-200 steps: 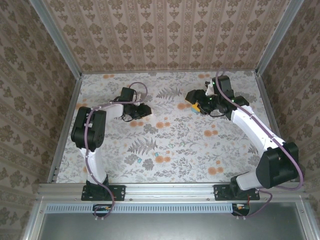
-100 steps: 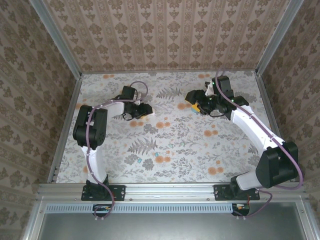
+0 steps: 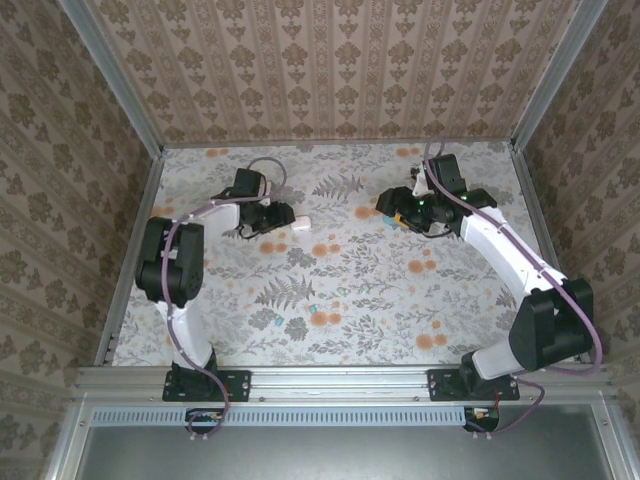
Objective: Insert the wireless bluetooth earbuds into the charging case
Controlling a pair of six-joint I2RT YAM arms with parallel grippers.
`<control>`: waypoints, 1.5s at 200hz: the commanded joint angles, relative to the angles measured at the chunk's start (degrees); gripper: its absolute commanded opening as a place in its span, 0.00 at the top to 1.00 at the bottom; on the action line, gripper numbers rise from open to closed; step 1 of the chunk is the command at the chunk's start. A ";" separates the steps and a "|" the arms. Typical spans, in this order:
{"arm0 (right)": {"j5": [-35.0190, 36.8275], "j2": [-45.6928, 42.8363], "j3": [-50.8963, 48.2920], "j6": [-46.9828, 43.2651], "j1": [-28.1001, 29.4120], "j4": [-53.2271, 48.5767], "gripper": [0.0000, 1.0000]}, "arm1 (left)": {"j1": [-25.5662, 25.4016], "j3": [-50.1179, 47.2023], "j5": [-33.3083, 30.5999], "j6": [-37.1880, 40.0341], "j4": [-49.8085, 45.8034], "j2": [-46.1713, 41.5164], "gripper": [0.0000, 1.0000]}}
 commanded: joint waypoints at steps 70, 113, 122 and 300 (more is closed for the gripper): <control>11.74 22.43 17.23 -17.56 -2.22 -10.08 0.37 | -2.23 -20.24 -8.23 1.77 11.58 -34.65 0.44; 13.44 31.43 27.05 -21.10 -2.25 -13.57 0.37 | -2.51 -27.21 -11.17 2.49 13.33 -46.94 0.35; 14.48 33.00 28.70 -21.75 -2.25 -14.07 0.37 | -2.54 -27.90 -11.10 2.73 13.35 -48.34 0.34; 9.05 44.54 37.49 -29.46 -2.82 -21.73 0.36 | -2.62 -28.73 -7.95 4.15 14.39 -50.32 0.15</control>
